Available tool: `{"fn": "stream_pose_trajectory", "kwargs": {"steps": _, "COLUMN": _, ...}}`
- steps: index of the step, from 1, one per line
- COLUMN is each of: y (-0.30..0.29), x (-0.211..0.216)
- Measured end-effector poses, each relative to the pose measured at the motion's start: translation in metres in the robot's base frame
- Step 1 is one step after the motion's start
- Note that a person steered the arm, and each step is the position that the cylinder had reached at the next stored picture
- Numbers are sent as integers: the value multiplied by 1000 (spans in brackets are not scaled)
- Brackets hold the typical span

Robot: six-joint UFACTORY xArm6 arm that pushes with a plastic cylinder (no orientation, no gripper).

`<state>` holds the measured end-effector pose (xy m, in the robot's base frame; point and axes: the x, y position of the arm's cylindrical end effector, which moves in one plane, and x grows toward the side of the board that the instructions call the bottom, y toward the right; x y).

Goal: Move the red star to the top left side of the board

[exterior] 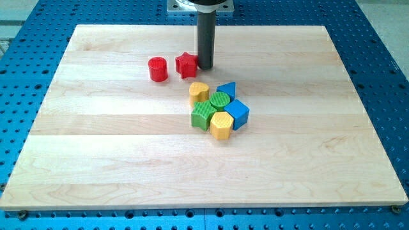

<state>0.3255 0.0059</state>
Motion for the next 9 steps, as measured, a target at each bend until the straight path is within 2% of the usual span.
{"fn": "stream_pose_trajectory", "kwargs": {"steps": 1, "y": 4, "x": 9}}
{"fn": "stream_pose_trajectory", "kwargs": {"steps": 2, "y": -20, "x": 31}}
{"fn": "stream_pose_trajectory", "kwargs": {"steps": 3, "y": -66, "x": -2}}
{"fn": "stream_pose_trajectory", "kwargs": {"steps": 4, "y": -124, "x": -15}}
{"fn": "stream_pose_trajectory", "kwargs": {"steps": 6, "y": -173, "x": -45}}
{"fn": "stream_pose_trajectory", "kwargs": {"steps": 7, "y": -193, "x": -18}}
{"fn": "stream_pose_trajectory", "kwargs": {"steps": 8, "y": -197, "x": -47}}
{"fn": "stream_pose_trajectory", "kwargs": {"steps": 9, "y": -201, "x": -52}}
